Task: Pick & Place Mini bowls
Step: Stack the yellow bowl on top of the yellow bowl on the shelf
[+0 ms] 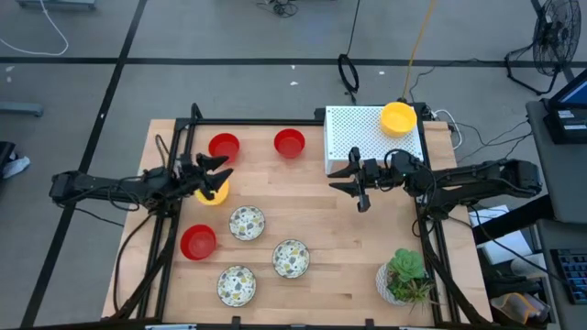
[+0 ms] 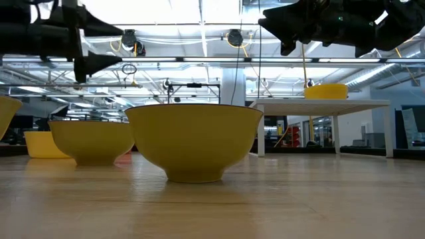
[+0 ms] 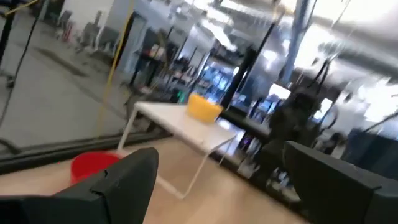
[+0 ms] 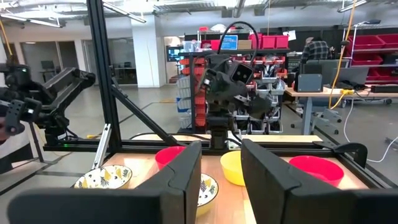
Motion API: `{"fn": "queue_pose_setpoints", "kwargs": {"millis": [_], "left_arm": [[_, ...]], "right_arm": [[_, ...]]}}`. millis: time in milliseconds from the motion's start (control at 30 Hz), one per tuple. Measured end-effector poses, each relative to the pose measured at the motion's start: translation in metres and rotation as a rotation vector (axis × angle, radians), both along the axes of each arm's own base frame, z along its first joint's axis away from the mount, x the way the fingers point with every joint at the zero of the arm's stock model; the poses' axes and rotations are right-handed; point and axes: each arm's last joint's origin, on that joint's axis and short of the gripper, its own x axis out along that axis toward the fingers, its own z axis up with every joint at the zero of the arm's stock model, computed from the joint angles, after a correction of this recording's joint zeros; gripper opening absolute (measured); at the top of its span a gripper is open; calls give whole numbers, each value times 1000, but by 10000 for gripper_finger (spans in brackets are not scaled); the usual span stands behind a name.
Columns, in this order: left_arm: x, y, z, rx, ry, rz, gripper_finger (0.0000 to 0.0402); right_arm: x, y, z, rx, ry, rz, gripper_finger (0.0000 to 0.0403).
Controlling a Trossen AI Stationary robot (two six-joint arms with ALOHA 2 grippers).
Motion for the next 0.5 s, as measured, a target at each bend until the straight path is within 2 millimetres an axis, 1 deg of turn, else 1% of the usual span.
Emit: {"fn": "queue_pose_setpoints", "kwargs": {"millis": [67,233,367,500], "left_arm": [[6,0,4,0,77,-4,349],[22,-1,25,-21,303,-33,349],[32,-2,33,-129,547,-77,349],[35,-4,37,-270,805,-106,349]], "right_arm": [[0,0,0,0,0,0,100],[0,0,0,5,1,1,100],[0,0,-1,56,12,8,100],[0,0,-3,64,35,7,100]]}}
